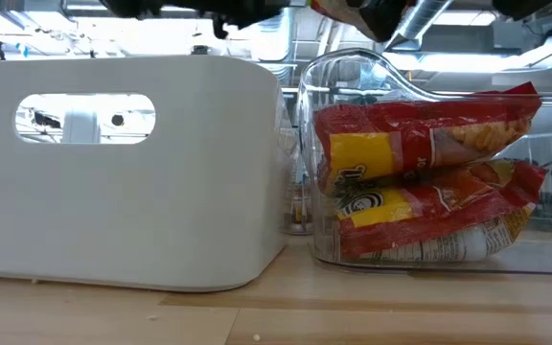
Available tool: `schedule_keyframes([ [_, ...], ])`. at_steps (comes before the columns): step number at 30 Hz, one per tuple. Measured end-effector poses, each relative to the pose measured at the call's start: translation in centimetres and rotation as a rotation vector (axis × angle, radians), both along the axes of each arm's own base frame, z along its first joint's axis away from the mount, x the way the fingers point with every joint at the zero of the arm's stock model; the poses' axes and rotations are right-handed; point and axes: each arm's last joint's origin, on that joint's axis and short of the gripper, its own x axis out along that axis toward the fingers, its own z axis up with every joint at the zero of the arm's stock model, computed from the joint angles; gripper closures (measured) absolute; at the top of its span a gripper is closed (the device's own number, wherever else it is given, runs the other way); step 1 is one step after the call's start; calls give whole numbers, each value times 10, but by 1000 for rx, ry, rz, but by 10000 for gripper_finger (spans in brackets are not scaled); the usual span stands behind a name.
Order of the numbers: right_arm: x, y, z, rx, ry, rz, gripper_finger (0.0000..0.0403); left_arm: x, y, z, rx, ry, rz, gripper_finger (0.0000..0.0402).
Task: Pick & Place Food Item
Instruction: Put the top green noodle pack into the bottom transparent bin
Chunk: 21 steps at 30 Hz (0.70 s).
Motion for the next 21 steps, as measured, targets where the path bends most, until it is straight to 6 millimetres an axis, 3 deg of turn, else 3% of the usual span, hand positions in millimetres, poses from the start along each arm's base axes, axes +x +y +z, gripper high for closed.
schedule_keyframes([
  [4,-6,24,-9,4,91,33,260,-20,-1,5,24,206,39,240],
  [10,-27,67,-13,23,75,203,252,-49,-4,11,30,383,43,199],
  [21,-85,132,-4,140,-73,532,259,-95,-11,-4,-15,317,15,164],
])
